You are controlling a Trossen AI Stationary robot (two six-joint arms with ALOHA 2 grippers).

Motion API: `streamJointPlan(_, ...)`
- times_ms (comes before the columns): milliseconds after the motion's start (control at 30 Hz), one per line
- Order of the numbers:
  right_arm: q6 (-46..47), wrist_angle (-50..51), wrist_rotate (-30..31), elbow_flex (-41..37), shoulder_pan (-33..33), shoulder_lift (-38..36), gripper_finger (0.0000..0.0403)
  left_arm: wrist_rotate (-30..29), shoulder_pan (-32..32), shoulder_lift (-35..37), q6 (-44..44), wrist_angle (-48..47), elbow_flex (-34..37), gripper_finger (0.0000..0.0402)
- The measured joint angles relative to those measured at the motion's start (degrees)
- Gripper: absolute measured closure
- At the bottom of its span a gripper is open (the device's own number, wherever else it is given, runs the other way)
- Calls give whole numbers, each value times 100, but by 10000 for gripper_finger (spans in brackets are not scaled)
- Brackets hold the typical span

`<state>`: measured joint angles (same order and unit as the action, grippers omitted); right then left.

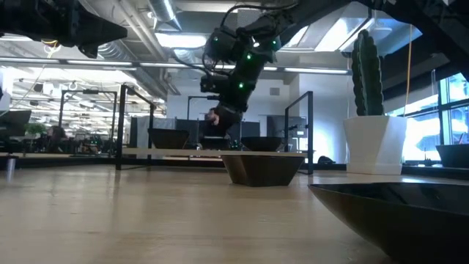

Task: Pick & Place Mini shaped plates
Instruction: Stack the square plate on top of the square plate on the shelf

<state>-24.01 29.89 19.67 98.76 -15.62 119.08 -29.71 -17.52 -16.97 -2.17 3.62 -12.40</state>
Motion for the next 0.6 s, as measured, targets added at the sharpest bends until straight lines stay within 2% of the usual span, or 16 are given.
streamJointPlan(267, -28, -377, 10, -156, 14, 0, 403, 0, -1, 1, -2, 0, 0, 399)
streamJointPlan(600, -557, -441, -82, -156, 85, 0, 403, 0, 0, 0, -2, -8, 0, 395)
